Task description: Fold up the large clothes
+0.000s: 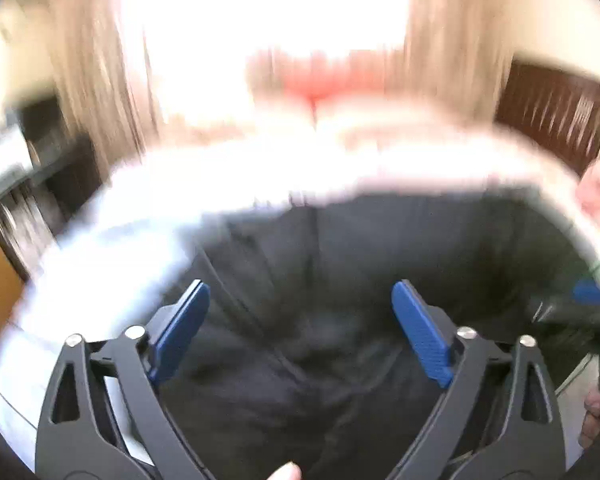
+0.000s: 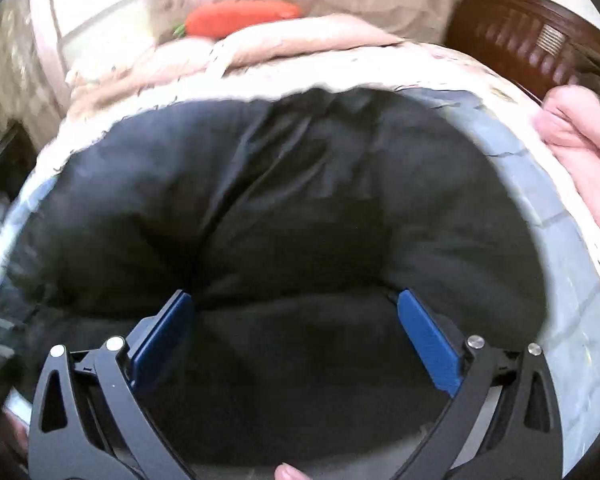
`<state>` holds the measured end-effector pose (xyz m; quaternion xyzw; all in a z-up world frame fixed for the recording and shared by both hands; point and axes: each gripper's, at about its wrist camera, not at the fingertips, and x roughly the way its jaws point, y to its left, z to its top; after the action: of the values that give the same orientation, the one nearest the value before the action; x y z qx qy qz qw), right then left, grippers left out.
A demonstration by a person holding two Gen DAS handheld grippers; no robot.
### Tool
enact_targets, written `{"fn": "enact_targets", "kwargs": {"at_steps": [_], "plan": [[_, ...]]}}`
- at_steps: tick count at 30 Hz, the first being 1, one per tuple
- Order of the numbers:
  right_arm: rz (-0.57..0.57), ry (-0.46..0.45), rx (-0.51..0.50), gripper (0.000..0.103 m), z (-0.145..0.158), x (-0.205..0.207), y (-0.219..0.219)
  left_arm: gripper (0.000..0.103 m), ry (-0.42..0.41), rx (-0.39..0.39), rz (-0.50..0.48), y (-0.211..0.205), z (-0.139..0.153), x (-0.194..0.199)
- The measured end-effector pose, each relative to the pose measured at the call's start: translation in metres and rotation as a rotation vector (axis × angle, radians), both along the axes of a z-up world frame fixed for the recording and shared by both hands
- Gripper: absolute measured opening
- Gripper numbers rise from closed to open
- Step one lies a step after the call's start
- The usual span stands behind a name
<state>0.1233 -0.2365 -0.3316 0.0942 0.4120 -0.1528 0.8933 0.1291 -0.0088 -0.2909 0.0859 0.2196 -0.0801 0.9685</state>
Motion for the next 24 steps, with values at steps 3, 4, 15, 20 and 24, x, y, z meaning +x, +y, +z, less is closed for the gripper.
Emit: {"fn": "enact_targets", "kwargs": {"at_steps": [3,4,15,20,24], "plan": [[0.016,-0.138,-0.156,0.102,0.083,-0.058,0.034,0.101,-0.154,0.094,0.099,-0.003,0.091,-0.056],[0.018,-0.154,-0.196,0.102,0.101,-0.071,0.040,0.101,-0.161,0.102,0.101,-0.003,0.111,-0.068],[0.060,-0.239,-0.063,0.102,0.334,-0.230,0.008,0.101,0.124,-0.151,0.130,0.032,0.302,-0.180],[0.139,-0.274,0.040,0.102,0.377,-0.261,0.000,0.101,0.130,-0.067,0.042,0.032,0.341,-0.231],[0.099,-0.222,-0.073,0.102,0.364,-0.269,0.012,0.101,0.228,-0.046,0.094,0.041,0.330,-0.235]]}}
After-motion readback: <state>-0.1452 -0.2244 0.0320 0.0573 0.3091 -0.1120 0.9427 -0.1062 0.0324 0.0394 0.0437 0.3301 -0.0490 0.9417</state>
